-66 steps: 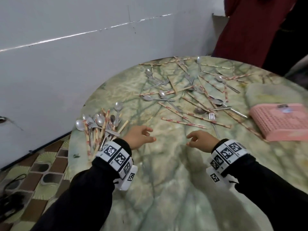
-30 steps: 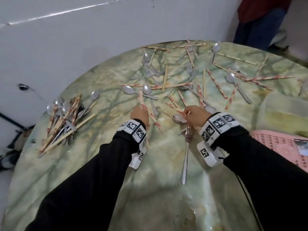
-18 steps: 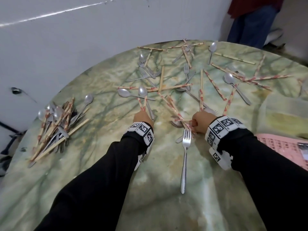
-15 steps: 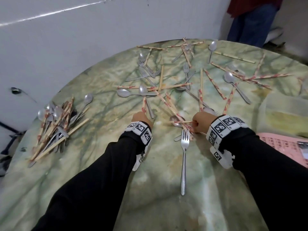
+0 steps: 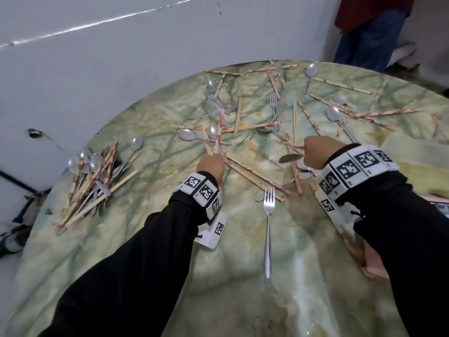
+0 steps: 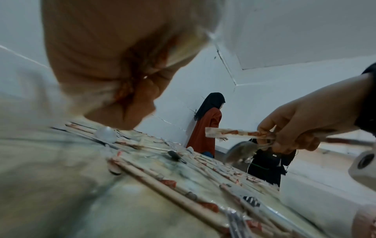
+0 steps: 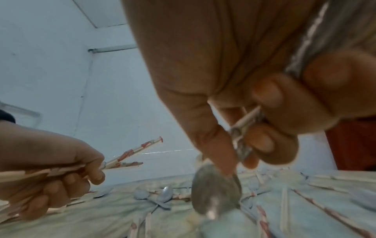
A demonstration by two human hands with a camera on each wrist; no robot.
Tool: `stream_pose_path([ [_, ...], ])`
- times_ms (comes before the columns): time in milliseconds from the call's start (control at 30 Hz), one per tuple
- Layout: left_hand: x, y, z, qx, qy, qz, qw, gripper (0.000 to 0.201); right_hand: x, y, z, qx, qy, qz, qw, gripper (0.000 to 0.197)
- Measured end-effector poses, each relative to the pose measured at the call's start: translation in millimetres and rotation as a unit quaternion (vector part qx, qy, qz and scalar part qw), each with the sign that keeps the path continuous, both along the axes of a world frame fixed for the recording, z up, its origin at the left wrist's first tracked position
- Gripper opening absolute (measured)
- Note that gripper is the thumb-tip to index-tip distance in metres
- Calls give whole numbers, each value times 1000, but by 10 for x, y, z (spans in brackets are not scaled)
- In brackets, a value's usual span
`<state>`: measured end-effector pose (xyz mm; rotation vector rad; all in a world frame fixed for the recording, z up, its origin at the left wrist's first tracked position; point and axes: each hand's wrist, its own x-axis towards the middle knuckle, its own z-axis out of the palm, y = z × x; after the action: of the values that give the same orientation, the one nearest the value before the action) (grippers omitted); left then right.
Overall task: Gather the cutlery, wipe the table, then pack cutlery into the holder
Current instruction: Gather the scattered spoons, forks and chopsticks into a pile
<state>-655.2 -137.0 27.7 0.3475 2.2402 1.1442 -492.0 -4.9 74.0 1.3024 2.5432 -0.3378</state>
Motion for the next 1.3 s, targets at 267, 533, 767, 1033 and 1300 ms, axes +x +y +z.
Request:
stream_pose_path([
  [267, 211, 241, -79, -131, -3, -106, 986, 60, -135, 89, -433, -43, 146, -141, 978, 20],
  [533, 228, 419, -288, -205, 102, -133, 964, 23, -267, 172, -684, -41, 114, -106, 987, 22],
  [767, 135, 417, -327, -154, 65, -127, 978, 19, -238, 127, -618, -65, 127, -136, 980, 29],
  [1033, 249, 379, 144, 151, 90, 11, 984, 12, -295, -124, -729, -138, 157, -70, 975, 38],
  [1300, 509, 10, 149, 133, 119, -42, 983, 12, -189, -216, -601, -78, 65, -31, 994, 31],
])
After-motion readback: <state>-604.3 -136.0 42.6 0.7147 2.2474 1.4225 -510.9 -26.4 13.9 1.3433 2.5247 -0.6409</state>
